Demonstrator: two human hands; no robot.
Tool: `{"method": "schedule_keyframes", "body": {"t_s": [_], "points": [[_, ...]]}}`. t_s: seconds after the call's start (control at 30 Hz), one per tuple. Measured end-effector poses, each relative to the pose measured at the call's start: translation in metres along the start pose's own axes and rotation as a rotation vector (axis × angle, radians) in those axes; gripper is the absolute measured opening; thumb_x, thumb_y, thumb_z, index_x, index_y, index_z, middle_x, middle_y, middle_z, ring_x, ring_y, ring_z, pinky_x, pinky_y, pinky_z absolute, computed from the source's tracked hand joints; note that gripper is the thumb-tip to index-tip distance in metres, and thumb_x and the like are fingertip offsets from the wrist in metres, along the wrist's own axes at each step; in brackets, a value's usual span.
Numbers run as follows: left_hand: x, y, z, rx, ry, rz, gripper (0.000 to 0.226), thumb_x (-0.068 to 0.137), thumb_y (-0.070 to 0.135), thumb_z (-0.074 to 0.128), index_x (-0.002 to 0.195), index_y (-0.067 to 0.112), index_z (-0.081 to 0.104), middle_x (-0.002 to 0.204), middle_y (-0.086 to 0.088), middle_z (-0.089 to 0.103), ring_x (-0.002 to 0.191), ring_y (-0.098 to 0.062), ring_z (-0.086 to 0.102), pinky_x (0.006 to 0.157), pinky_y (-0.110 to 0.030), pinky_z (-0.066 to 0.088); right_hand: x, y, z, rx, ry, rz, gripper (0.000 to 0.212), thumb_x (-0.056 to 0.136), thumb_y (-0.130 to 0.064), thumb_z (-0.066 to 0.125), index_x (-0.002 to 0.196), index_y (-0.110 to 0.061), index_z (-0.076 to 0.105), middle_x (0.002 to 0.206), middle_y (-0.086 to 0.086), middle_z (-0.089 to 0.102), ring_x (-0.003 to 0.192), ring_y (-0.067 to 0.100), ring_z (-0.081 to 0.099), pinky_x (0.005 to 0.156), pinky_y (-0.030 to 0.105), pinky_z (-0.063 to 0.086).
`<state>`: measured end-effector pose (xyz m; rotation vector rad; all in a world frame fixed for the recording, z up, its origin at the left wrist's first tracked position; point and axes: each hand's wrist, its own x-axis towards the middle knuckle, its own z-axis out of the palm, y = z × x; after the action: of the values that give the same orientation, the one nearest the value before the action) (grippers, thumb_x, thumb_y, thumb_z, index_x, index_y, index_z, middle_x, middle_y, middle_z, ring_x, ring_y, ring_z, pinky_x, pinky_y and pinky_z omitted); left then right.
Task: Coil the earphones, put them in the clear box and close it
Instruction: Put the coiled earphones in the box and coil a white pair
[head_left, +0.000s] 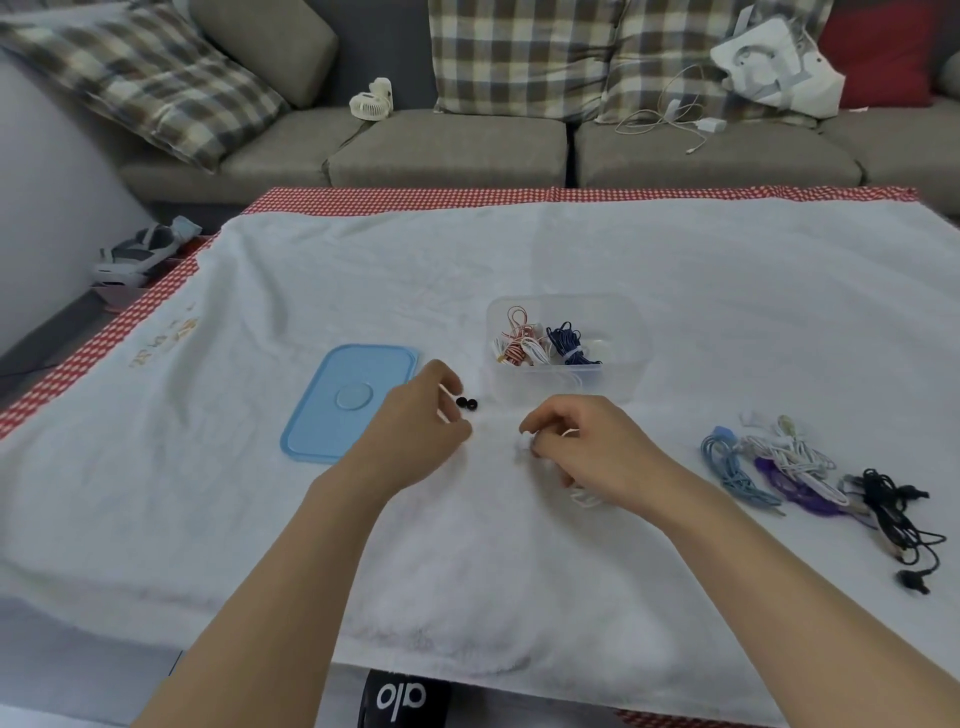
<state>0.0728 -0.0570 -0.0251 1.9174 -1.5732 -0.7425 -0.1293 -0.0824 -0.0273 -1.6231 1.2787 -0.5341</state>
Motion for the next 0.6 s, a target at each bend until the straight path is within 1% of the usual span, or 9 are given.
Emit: {"method": "schedule_keyframes", "body": {"t_s": [0.07, 0.1, 0.2, 0.27, 0.33, 0.4, 0.5, 0.53, 0.6], "points": [[0.006, -0.013, -0.007, 0.07, 0.12, -0.052, 0.025, 0.089, 0.012, 0.065, 0.111, 0.02, 0.056, 0.095, 0.004, 0.063, 0.073, -0.011, 0.056, 0.058, -0.026, 0.043, 0.002, -0.001, 0.0, 0.063, -0.02, 0.002, 0.014, 0.09, -0.012, 0.061, 0.091, -0.023, 0.07, 0.074, -0.005, 0.063, 0.043, 0.004, 0.048, 0.043, 0.022, 0.039], [0.008, -0.019, -0.009, 0.119, 0.149, -0.07, 0.025, 0.089, 0.012, 0.065, 0.112, 0.019, 0.057, 0.096, 0.003, 0.061, 0.073, -0.01, 0.054, 0.059, -0.027, 0.042, 0.002, -0.002, 0.0, 0.095, -0.026, -0.002, 0.011, 0.092, -0.013, 0.063, 0.093, -0.022, 0.07, 0.078, -0.001, 0.064, 0.04, 0.001, 0.045, 0.042, 0.02, 0.036], [0.012, -0.029, -0.008, 0.259, 0.144, -0.062, 0.026, 0.09, 0.013, 0.065, 0.115, 0.019, 0.059, 0.104, 0.001, 0.06, 0.08, -0.013, 0.053, 0.064, -0.027, 0.041, 0.004, -0.004, 0.001, 0.116, -0.013, -0.024, 0.008, 0.093, -0.013, 0.064, 0.095, -0.017, 0.07, 0.088, 0.013, 0.07, 0.034, -0.001, 0.042, 0.041, 0.018, 0.031], [0.013, -0.032, -0.006, 0.291, 0.134, -0.05, 0.024, 0.092, 0.013, 0.063, 0.115, 0.018, 0.062, 0.107, 0.0, 0.06, 0.088, -0.015, 0.053, 0.071, -0.027, 0.042, 0.005, -0.007, 0.002, 0.098, -0.009, -0.038, 0.009, 0.093, -0.013, 0.063, 0.096, -0.018, 0.071, 0.094, 0.015, 0.071, 0.034, -0.002, 0.043, 0.039, 0.016, 0.031], [0.013, -0.034, -0.004, 0.302, 0.144, -0.05, 0.022, 0.093, 0.013, 0.061, 0.115, 0.017, 0.063, 0.107, -0.001, 0.06, 0.09, -0.017, 0.054, 0.073, -0.028, 0.042, 0.005, -0.008, 0.004, 0.092, -0.02, -0.041, 0.011, 0.094, -0.014, 0.063, 0.097, -0.02, 0.072, 0.091, 0.011, 0.072, 0.035, -0.003, 0.044, 0.039, 0.016, 0.031], [0.015, -0.036, -0.003, 0.302, 0.16, -0.048, 0.022, 0.094, 0.014, 0.061, 0.115, 0.017, 0.06, 0.105, -0.001, 0.06, 0.088, -0.018, 0.055, 0.071, -0.029, 0.043, 0.005, -0.008, 0.005, 0.086, -0.027, -0.048, 0.01, 0.094, -0.017, 0.064, 0.095, -0.022, 0.072, 0.086, 0.004, 0.072, 0.037, -0.003, 0.045, 0.041, 0.019, 0.034], [0.016, -0.036, -0.001, 0.299, 0.166, -0.048, 0.022, 0.095, 0.015, 0.06, 0.116, 0.016, 0.055, 0.101, -0.002, 0.06, 0.083, -0.017, 0.056, 0.068, -0.029, 0.042, 0.006, -0.005, 0.005, 0.02, -0.005, -0.076, 0.01, 0.093, -0.02, 0.064, 0.091, -0.026, 0.071, 0.081, -0.002, 0.073, 0.047, -0.004, 0.05, 0.045, 0.022, 0.04], [0.017, -0.037, 0.0, 0.298, 0.168, -0.051, 0.021, 0.096, 0.015, 0.059, 0.117, 0.016, 0.055, 0.1, -0.002, 0.061, 0.083, -0.017, 0.056, 0.068, -0.029, 0.042, 0.006, -0.005, 0.005, -0.007, 0.003, -0.081, 0.01, 0.092, -0.021, 0.063, 0.09, -0.027, 0.07, 0.079, -0.004, 0.073, 0.051, -0.003, 0.052, 0.047, 0.022, 0.041], [0.017, -0.037, 0.001, 0.297, 0.175, -0.062, 0.021, 0.097, 0.015, 0.057, 0.117, 0.016, 0.057, 0.1, -0.002, 0.061, 0.084, -0.018, 0.057, 0.07, -0.031, 0.045, 0.006, -0.004, 0.005, -0.048, 0.011, -0.095, 0.009, 0.092, -0.021, 0.063, 0.089, -0.028, 0.069, 0.075, -0.006, 0.073, 0.053, -0.002, 0.053, 0.052, 0.019, 0.039]]}}
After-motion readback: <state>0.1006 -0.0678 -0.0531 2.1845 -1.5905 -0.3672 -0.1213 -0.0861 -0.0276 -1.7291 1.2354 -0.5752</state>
